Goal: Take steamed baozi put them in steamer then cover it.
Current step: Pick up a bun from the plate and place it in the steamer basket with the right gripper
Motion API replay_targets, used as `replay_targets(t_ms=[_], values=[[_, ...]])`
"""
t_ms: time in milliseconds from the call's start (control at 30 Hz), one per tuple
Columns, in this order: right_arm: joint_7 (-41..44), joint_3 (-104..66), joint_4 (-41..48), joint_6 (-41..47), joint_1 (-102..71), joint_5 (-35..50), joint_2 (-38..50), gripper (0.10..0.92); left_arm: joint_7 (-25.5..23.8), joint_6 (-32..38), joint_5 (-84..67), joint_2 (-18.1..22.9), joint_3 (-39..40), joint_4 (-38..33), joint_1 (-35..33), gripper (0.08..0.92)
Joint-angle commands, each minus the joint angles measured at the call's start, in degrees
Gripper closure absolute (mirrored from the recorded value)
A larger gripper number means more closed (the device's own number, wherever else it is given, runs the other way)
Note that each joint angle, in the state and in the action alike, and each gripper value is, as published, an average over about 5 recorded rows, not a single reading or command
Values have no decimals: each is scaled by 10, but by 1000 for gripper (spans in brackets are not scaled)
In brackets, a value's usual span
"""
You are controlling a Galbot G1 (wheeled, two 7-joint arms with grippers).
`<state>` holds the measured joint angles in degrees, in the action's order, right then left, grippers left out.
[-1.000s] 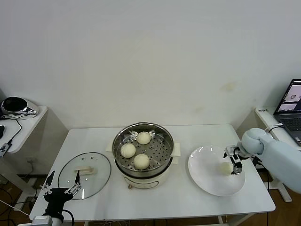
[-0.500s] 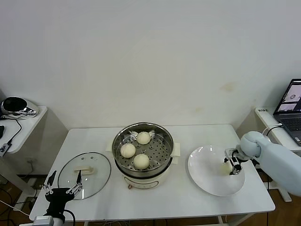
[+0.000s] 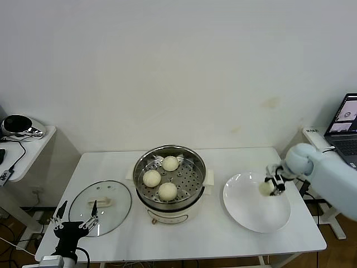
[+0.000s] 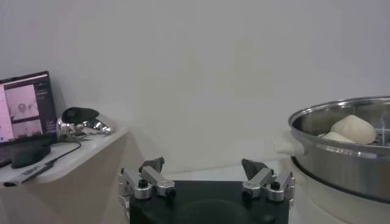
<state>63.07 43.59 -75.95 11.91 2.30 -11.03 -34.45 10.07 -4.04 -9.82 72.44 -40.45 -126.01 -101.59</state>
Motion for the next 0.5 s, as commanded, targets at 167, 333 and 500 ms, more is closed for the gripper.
replay_targets(t_ms=[167, 333, 500], values=[[-28, 242, -132, 114, 365, 246, -43, 448, 0, 0, 0, -2, 6, -3, 3, 177], [-61, 292, -146, 163, 429, 331, -126, 443, 0, 1, -1, -3, 7, -2, 4, 177], [-107, 309, -143, 214, 422, 400, -201, 440, 0, 2, 0, -1, 7, 0, 5, 177]])
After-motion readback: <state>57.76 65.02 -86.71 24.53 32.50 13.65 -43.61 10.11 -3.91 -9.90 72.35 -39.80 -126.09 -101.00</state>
